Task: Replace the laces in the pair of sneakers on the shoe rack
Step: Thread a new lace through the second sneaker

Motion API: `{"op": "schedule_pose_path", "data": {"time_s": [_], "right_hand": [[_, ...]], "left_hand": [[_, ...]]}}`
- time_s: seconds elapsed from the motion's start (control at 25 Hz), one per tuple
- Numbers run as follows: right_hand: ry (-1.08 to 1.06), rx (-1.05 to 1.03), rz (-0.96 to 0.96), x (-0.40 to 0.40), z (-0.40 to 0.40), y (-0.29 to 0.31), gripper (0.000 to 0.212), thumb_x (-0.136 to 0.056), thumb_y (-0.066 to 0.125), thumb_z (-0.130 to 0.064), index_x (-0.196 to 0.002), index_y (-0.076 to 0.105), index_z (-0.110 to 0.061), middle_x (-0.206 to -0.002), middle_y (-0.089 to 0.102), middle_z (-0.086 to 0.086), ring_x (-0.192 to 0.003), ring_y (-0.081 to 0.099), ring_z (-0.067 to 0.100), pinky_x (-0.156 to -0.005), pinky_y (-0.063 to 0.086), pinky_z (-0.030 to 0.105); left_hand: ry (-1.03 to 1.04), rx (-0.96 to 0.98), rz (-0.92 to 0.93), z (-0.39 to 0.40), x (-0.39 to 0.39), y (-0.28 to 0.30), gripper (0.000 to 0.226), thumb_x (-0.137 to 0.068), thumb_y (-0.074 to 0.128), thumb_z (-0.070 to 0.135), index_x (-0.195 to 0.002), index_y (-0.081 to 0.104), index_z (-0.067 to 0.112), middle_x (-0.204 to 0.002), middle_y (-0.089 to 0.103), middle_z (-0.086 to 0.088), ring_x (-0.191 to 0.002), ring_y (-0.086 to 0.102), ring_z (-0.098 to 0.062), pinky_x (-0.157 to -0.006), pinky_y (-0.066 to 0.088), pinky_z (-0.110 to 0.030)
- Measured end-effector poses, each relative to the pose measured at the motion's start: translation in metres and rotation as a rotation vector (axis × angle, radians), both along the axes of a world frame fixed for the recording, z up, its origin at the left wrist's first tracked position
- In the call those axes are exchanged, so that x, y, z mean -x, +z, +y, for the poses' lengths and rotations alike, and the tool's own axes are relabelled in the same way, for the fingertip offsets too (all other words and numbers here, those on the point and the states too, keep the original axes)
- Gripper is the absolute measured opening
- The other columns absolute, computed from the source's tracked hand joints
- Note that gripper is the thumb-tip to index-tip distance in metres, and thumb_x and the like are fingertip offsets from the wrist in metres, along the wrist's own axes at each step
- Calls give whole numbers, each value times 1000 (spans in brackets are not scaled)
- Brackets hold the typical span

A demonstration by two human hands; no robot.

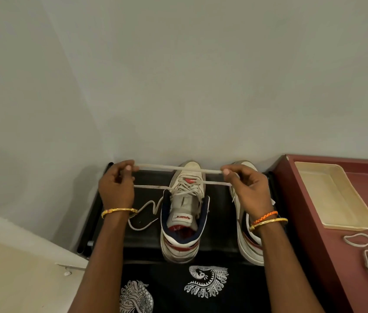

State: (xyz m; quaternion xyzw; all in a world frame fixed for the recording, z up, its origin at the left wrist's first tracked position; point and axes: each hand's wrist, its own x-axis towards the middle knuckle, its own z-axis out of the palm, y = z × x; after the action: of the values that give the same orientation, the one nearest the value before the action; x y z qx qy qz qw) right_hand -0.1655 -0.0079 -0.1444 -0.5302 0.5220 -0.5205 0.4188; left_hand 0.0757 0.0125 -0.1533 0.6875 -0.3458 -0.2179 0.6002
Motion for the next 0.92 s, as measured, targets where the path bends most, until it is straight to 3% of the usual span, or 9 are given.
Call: {"op": "schedule_pose_path", "data": {"time_s": [0.16, 0.36, 0.44, 0.52, 0.6, 0.68, 0.8, 0.92], "right_hand": [[-213, -81, -24, 7, -4, -16, 9, -83, 69, -12, -81, 68, -21, -77, 66, 1, -72, 61, 17, -66, 50, 25], [-455, -144, 6, 8, -8, -31, 4, -84, 69, -14, -85, 67, -16, -85, 68, 8, -82, 66, 29, -72, 57, 39], [-358, -166, 33, 5, -8, -29, 5, -87, 64, -10, -89, 65, -15, -87, 69, 8, -83, 66, 24, -74, 57, 39], [-109, -171, 41, -9, -4, -17, 11, -89, 60, -6, -88, 65, -16, -83, 70, 2, -77, 65, 12, -67, 55, 26], [119, -108, 27, -28, 2, -4, 15, -86, 63, -3, -84, 67, -18, -79, 70, -4, -72, 65, 0, -64, 51, 15], [165, -36, 34, -39, 2, -2, 15, -83, 67, -4, -82, 70, -19, -81, 70, -6, -75, 65, -2, -69, 50, 13], [113, -75, 31, -33, -2, -9, 16, -86, 63, -3, -89, 72, -17, -86, 70, -5, -77, 64, -5, -72, 52, 16], [89, -144, 3, -24, -2, -13, 14, -84, 65, -1, -88, 72, -12, -80, 69, -4, -67, 63, -4, -64, 52, 13]], "left_hand": [[367, -97, 151, -3, -7, -19, 21, -94, 50, 4, -108, 65, 7, -105, 66, -10, -99, 63, -23, -88, 50, -29], [571, -181, 446, -3, -10, -20, 29, -91, 49, -1, -118, 57, 7, -114, 59, -10, -106, 59, -21, -90, 50, -31], [465, -237, 223, 0, -8, -18, 38, -87, 54, -1, -124, 51, 9, -120, 54, -9, -113, 53, -23, -91, 47, -33], [110, -163, -66, 0, 6, -13, 40, -87, 60, 7, -125, 53, 15, -125, 55, -5, -117, 51, -21, -96, 44, -34], [-358, -104, -129, -1, 33, -4, 31, -90, 60, 18, -120, 58, 22, -119, 60, 1, -113, 54, -14, -96, 45, -31], [-662, -146, -152, 0, 58, 1, 22, -92, 57, 26, -113, 64, 22, -108, 64, 5, -103, 57, -7, -89, 46, -18], [-659, -148, -202, -3, 67, -2, 12, -89, 62, 24, -93, 71, 17, -80, 67, 6, -76, 60, -3, -68, 45, -12], [-517, -151, -242, -5, 52, -5, 8, -86, 66, 21, -88, 71, 15, -80, 66, 3, -73, 58, -6, -65, 46, -12]]}}
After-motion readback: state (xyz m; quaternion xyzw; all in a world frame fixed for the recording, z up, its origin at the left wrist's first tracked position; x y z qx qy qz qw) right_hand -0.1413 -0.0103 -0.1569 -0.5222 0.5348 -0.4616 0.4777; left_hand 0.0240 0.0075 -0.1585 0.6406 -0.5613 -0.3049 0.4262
